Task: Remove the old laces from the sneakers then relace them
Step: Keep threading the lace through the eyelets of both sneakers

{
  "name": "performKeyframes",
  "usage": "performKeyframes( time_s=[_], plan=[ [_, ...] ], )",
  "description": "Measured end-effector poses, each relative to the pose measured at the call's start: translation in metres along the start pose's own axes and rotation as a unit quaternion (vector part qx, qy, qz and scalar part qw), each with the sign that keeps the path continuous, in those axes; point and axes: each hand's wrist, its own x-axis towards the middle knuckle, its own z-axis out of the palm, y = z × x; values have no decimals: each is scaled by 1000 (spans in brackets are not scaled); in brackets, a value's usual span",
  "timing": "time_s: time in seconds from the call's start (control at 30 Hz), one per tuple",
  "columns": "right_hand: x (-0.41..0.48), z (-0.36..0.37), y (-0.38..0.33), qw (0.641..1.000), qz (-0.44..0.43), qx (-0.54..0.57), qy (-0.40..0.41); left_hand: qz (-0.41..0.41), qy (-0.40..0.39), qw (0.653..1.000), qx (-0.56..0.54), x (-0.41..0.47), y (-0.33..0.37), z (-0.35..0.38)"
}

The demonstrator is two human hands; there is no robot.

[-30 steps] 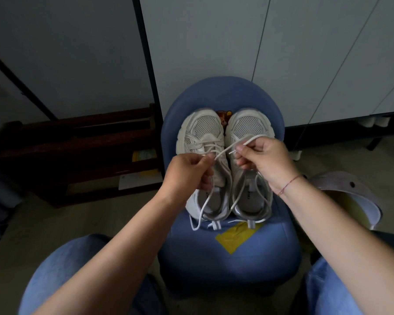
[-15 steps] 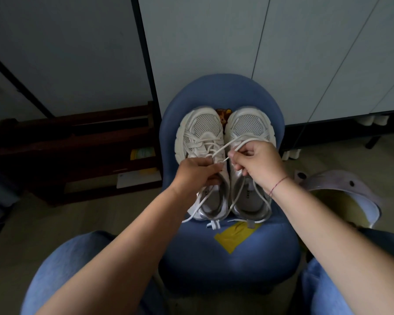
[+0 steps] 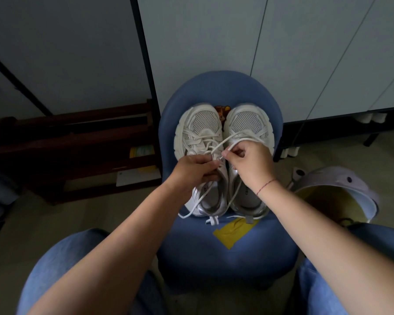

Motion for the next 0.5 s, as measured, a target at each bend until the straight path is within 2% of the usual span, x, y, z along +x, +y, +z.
performKeyframes(
  time_s=[0.2, 0.27, 0.33, 0.4, 0.5],
  plan=[
    [5, -6, -4, 996, 1, -48, -78, -1, -15, 1000, -4, -1, 1, -2],
    [8, -12, -3, 994, 13, -28, -109, -4, -20, 1000, 7, -2, 3, -3],
    [11, -16, -2, 989, 44, 49, -130, -2, -25, 999, 28, -2, 3, -3],
    [12, -17, 1, 983, 75, 111, -126, 9, -31, 998, 57, -2, 2, -3],
    [12, -11, 4, 990, 62, 78, -100, 27, -43, 994, 101, 1, -1, -4]
  ],
)
